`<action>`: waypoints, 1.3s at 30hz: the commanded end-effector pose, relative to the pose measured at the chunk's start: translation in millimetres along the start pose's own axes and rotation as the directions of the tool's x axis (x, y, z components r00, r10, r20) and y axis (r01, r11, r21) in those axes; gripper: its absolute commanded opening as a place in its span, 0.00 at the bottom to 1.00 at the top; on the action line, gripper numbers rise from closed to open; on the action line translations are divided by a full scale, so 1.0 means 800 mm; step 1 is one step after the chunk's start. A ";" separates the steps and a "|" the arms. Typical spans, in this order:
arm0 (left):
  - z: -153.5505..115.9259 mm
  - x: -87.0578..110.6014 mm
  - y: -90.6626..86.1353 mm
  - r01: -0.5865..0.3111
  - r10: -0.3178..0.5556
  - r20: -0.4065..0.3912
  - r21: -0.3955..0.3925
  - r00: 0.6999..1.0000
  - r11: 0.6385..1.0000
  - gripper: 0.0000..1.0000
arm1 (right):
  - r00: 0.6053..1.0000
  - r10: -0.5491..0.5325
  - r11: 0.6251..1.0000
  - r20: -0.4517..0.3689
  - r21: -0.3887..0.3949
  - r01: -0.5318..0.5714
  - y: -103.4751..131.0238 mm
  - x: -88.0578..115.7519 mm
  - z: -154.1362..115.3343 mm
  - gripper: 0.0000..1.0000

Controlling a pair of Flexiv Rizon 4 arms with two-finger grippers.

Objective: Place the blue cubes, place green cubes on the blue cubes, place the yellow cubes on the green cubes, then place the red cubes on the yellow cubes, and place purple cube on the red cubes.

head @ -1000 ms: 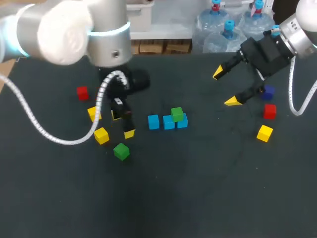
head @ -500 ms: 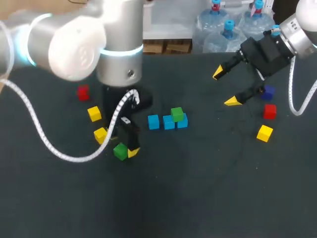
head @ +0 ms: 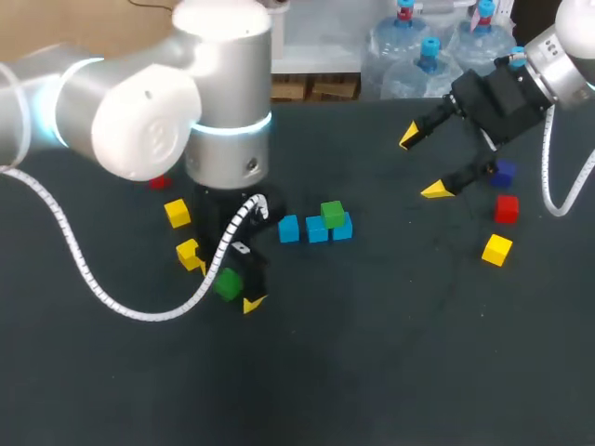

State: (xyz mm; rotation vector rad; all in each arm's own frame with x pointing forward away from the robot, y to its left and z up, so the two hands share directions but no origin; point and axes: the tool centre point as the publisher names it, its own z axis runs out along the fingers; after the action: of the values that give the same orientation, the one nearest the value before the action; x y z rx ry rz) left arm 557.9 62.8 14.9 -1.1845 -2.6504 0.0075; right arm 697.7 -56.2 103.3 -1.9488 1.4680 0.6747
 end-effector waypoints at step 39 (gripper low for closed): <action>0.012 -0.016 0.018 0.030 -0.026 0.031 -0.124 0.999 0.992 1.00 | 1.000 -0.001 1.000 0.001 0.001 0.001 0.000 0.000 0.000 1.00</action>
State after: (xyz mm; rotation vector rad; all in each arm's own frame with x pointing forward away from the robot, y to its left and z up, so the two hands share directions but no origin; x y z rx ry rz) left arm 579.9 63.8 -0.7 -1.1915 -2.7178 -0.1376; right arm 697.7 -56.2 103.4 -1.9487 1.4681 0.6747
